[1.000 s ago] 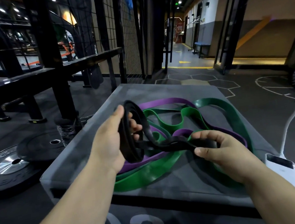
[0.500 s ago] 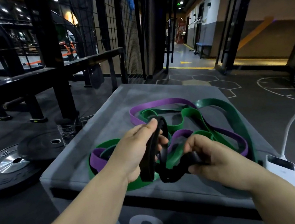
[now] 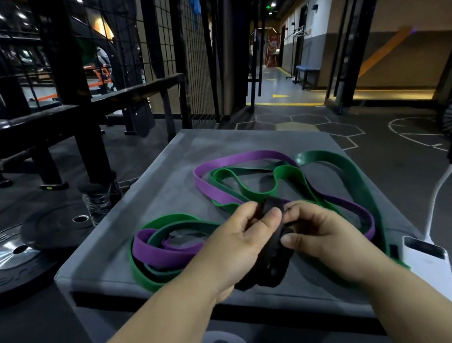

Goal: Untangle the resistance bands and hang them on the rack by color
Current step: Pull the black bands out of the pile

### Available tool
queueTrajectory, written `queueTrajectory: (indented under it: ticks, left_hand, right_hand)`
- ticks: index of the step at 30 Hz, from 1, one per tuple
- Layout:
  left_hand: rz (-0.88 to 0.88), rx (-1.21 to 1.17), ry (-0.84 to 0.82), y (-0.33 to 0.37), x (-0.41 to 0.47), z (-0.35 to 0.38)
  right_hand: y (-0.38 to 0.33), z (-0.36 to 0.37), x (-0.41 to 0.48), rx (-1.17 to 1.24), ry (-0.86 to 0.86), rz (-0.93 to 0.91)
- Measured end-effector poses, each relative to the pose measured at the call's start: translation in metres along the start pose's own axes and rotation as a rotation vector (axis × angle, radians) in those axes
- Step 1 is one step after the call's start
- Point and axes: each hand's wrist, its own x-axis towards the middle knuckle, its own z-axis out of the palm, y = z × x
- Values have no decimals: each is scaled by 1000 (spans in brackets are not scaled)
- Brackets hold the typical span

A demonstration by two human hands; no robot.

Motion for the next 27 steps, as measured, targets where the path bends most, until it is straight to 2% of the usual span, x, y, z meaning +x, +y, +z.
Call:
queueTrajectory:
  ticks: [4, 7, 9, 12, 18, 23, 27]
  left_hand:
    - [11, 50, -23, -5, 1, 2]
    - [68, -14, 32, -7, 2, 5]
    - [93, -111, 112, -6, 1, 11]
    - [103, -155, 241, -7, 2, 13]
    - [122, -11, 364, -16, 8, 7]
    - [54, -2, 361, -18, 6, 12]
    - [-26, -53, 347, -20, 7, 14]
  right_hand:
    - [1, 5, 3, 120, 144, -15]
    - [6, 8, 5, -55, 320, -57]
    - [7, 12, 6, -176, 364, -69]
    - [5, 17, 6, -207, 328, -46]
    - [1, 17, -1, -15, 89, 78]
    - [2, 18, -3, -222, -20, 18]
    - [2, 16, -2, -260, 31, 36]
